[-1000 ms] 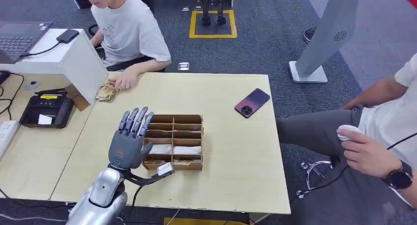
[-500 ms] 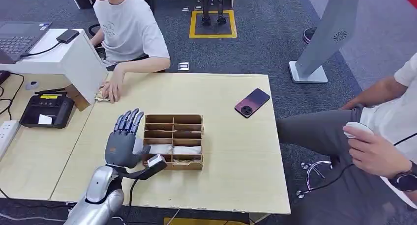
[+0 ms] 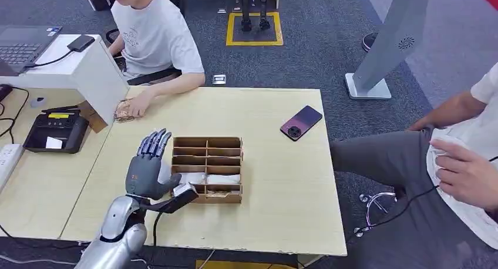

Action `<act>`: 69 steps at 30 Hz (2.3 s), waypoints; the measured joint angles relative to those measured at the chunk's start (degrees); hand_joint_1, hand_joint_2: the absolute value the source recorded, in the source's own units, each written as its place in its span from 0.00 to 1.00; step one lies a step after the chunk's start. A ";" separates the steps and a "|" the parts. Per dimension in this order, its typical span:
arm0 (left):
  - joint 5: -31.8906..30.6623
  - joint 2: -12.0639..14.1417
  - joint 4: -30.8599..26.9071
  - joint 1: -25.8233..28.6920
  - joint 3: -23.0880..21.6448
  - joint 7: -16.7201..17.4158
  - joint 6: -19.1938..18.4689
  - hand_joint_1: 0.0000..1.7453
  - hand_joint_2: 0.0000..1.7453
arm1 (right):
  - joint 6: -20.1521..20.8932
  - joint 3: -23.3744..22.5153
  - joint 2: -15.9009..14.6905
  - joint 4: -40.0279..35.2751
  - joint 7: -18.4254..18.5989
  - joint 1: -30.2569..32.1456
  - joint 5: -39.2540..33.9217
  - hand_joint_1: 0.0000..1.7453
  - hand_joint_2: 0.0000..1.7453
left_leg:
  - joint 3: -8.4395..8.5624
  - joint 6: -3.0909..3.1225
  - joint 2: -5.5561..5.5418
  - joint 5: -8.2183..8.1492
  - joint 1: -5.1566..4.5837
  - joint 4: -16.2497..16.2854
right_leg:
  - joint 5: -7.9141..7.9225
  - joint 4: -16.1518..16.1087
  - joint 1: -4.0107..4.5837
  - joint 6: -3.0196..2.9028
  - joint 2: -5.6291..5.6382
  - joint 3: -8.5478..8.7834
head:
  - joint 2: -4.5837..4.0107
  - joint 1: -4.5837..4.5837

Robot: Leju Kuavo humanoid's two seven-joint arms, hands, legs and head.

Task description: Pass the card to the sensor for recognition and then transmit it.

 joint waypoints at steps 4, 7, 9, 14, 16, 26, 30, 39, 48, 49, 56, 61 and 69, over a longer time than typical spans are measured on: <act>0.44 0.96 -1.11 -0.11 0.00 -0.28 -1.05 0.00 1.00 | 0.13 0.04 0.00 0.02 0.35 0.00 0.00 0.00 0.00 | 0.00 0.00 0.00 0.00 0.00 0.00 | 0.00 0.00 0.00 0.00 0.00 0.00 | 0.00 0.02; 0.63 1.55 -2.09 -0.22 0.02 -0.39 -1.72 0.00 1.00 | 0.13 0.15 0.00 0.02 0.44 0.01 0.00 0.00 0.00 | 0.00 0.00 0.00 0.00 0.00 0.00 | 0.00 0.00 0.00 0.00 0.00 0.00 | 0.00 0.02; 0.39 2.25 -3.21 -0.25 0.00 -0.41 -2.54 0.00 1.00 | 0.13 0.22 0.00 0.02 0.44 0.02 0.00 0.00 0.00 | 0.00 0.00 0.00 0.00 0.00 0.00 | 0.00 0.00 0.00 0.00 0.00 0.00 | 0.00 0.02; 1.73 5.68 -7.83 -0.69 0.04 -1.44 -6.58 0.00 1.00 | 0.20 0.24 0.00 0.02 0.24 0.03 -0.02 0.00 0.00 | 0.00 0.00 0.00 0.00 0.01 0.00 | 0.00 0.01 0.00 0.00 0.01 0.00 | 0.00 0.02; 1.79 6.73 -9.27 -1.10 0.13 -1.44 -7.74 0.00 1.00 | 0.33 0.26 0.00 0.02 0.24 0.03 -0.02 0.00 0.00 | 0.00 0.00 0.00 0.01 0.01 0.00 | 0.00 0.01 0.00 0.00 0.00 0.00 | 0.02 0.04; 2.82 9.66 -12.24 -1.46 0.81 -2.32 -10.36 0.00 1.00 | 0.68 0.31 0.00 0.02 -0.13 0.03 -0.09 0.00 0.00 | 0.00 -0.01 0.01 0.00 0.00 0.00 | 0.00 0.02 0.00 0.00 0.01 0.00 | 0.00 0.02; 3.85 11.54 -13.13 -1.45 0.77 -3.34 -14.67 0.00 1.00 | 0.72 0.31 0.00 0.02 0.02 0.02 -0.11 0.00 0.00 | 0.00 -0.01 0.01 0.01 0.01 0.00 | 0.00 0.02 0.00 0.00 0.01 0.00 | 0.02 0.02; 5.88 14.58 -14.10 -1.41 0.63 -4.00 -18.56 0.00 1.00 | 0.83 0.31 0.00 0.02 -0.26 0.00 -0.83 0.00 0.00 | 0.00 -0.01 0.01 0.01 0.01 0.00 | 0.00 0.03 0.01 0.00 0.01 0.00 | 0.00 0.04; 7.43 15.91 -14.64 -1.38 0.44 -4.77 -20.81 0.00 1.00 | 0.90 0.39 0.00 0.02 -0.33 -0.04 -0.79 0.00 0.00 | 0.00 -0.01 0.02 0.01 0.01 0.00 | 0.00 0.03 0.00 0.00 0.01 0.00 | 0.00 0.02; 7.94 16.33 -14.86 -1.38 0.39 -5.05 -21.57 0.00 1.00 | 0.90 0.42 0.00 0.04 -0.31 -0.03 -0.79 0.00 0.00 | 0.00 -0.01 0.02 0.01 0.01 0.00 | 0.00 0.03 0.00 0.00 0.02 0.00 | 0.00 0.02; 10.48 18.12 -16.41 -1.38 0.26 -5.90 -25.37 0.00 1.00 | 0.81 0.96 0.00 0.04 -0.18 -0.09 -0.79 0.00 0.00 | 0.00 -0.01 0.01 0.01 0.02 0.00 | 0.00 0.03 0.01 0.00 0.01 0.00 | 0.00 0.02; 11.36 18.21 -17.70 -1.36 -0.26 -6.29 -26.38 0.00 1.00 | 0.81 1.20 0.00 0.02 -0.17 -0.11 -0.81 0.00 0.00 | 0.00 -0.01 0.01 0.01 0.01 0.00 | 0.00 0.03 0.01 0.00 0.01 0.00 | 0.00 0.02; 7.16 17.77 -18.51 -2.32 -3.11 -4.67 -26.82 0.00 1.00 | 0.81 1.25 0.00 0.02 -0.13 -0.14 -0.83 0.00 0.00 | 0.01 -0.01 0.02 0.01 0.01 0.00 | 0.00 0.02 0.01 0.00 0.02 -0.01 | 0.00 0.00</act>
